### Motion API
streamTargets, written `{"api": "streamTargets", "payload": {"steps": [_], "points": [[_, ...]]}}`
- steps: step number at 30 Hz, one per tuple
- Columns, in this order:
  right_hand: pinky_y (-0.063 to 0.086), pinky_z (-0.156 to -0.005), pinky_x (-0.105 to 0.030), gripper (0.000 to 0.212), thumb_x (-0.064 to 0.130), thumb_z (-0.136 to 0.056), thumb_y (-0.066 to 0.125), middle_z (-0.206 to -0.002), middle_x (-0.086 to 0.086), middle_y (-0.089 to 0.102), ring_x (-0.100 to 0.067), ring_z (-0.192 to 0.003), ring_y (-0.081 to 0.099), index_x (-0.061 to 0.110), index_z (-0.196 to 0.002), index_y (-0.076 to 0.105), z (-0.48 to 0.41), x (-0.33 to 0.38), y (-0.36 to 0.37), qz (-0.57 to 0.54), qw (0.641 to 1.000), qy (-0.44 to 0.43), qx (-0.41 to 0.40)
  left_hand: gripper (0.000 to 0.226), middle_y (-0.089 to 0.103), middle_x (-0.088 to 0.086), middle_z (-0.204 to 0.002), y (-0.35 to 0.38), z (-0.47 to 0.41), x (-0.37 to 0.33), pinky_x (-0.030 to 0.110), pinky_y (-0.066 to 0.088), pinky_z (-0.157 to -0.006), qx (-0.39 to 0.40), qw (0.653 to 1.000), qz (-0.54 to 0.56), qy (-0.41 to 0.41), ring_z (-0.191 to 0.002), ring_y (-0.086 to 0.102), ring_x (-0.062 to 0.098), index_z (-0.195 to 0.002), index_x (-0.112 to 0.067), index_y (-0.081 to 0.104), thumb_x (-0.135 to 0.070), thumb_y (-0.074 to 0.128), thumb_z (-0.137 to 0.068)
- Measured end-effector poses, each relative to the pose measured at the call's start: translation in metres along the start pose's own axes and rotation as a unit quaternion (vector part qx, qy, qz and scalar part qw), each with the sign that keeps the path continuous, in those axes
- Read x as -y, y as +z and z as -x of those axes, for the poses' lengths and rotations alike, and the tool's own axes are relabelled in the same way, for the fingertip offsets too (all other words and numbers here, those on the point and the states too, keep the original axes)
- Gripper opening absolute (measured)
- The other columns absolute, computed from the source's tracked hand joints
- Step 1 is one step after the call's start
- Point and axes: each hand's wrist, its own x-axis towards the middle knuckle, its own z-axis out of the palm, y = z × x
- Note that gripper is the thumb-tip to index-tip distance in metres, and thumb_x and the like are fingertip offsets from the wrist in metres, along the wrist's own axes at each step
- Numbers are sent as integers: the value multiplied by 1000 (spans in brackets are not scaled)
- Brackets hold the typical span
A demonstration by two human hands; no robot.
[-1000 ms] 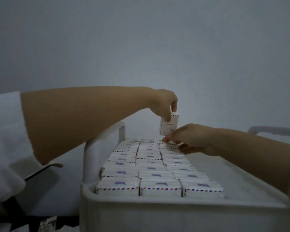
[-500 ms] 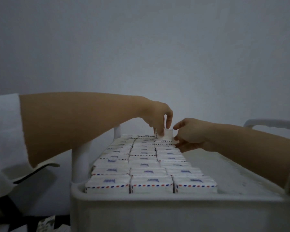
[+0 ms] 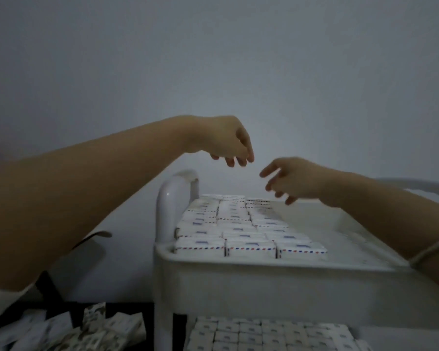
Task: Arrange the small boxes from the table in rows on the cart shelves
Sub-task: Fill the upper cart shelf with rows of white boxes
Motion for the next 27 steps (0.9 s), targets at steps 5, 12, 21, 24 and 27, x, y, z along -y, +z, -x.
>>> {"api": "streamTargets", "payload": {"steps": [5,12,21,24,27], "points": [[39,-44,-19,16,12,-93,57,-77,4,69,-8,-53,52,23,-101,67,68,64,2,-167,976,-137,-30,18,68,-8,-73,-14,103,26,16,40,-44,-173,973,154,-20,-53,52,6,-89,-23,70,-16,55,-94],[31,-32,-13,13,11,-90,60,-73,-4,68,-11,-37,49,20,-98,65,148,144,101,-240,915,-301,121,18,64,-1,-57,70,253,128,18,41,-41,-267,921,259,-120,-40,50,10,-85,-14,67,-2,55,-93],[56,-71,-39,17,21,-91,55,-88,7,68,-12,-74,66,30,-105,60,136,175,305,-120,913,-305,242,21,64,-13,-81,197,421,271,33,52,-66,-290,873,50,-390,-75,62,8,-85,-37,58,-17,62,-89],[55,-76,-40,24,18,-89,51,-90,5,71,-13,-82,65,27,-109,60,118,175,371,-80,925,-278,249,23,63,-2,-101,213,452,298,38,50,-83,-301,868,-76,-388,-98,57,20,-100,-22,63,-8,65,-81],[52,-83,-42,32,15,-92,48,-112,-3,65,-22,-97,61,23,-123,54,103,179,428,-30,926,-283,249,42,57,13,-130,222,462,317,50,40,-102,-289,849,-159,-413,-124,46,33,-119,-7,62,-11,70,-78]]}}
